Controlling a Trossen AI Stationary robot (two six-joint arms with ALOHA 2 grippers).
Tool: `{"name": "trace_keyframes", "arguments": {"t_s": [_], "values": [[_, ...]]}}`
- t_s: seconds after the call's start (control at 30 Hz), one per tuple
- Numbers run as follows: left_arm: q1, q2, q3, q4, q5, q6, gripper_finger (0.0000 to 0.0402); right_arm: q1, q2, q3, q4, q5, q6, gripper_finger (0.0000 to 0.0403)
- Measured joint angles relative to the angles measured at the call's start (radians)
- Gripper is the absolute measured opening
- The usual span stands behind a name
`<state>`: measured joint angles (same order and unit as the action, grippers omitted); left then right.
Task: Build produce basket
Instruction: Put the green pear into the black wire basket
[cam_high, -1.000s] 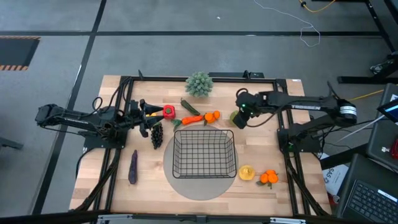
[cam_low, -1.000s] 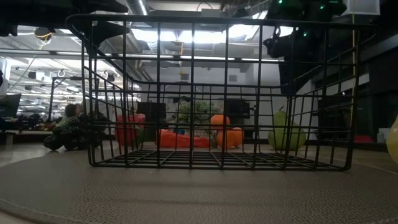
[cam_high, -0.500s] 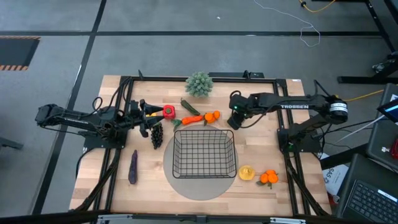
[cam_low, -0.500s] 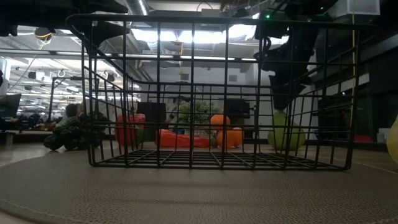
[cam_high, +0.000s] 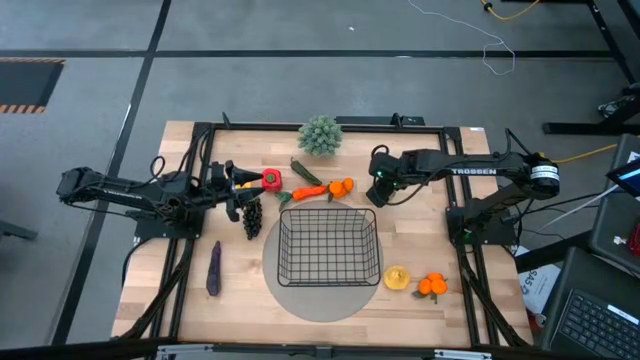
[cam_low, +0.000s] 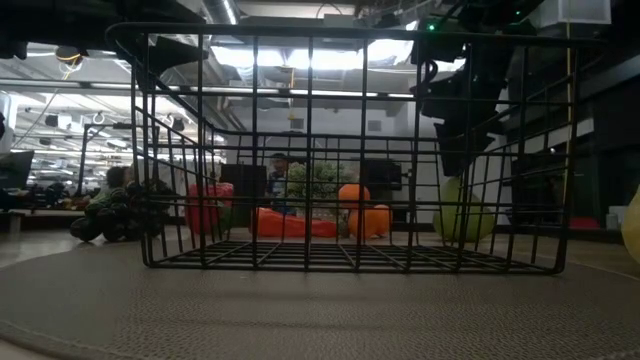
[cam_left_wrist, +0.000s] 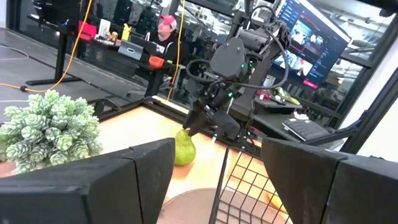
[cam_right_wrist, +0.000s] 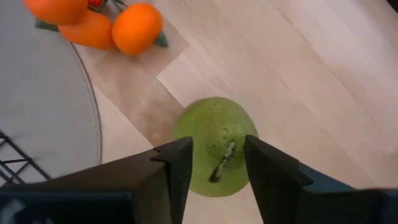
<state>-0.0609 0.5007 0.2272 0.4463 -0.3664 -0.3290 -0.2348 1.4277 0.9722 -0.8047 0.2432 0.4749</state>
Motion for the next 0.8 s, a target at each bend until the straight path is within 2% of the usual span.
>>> {"name": "trace_keyframes", "arguments": {"t_s": [0.8], "values": [[0.0,0.0,0.0,-0.001,0.0,0.0,0.0229,0.0,-0.001,0.0,-0.058,0.003,0.04,0.0132]]}}
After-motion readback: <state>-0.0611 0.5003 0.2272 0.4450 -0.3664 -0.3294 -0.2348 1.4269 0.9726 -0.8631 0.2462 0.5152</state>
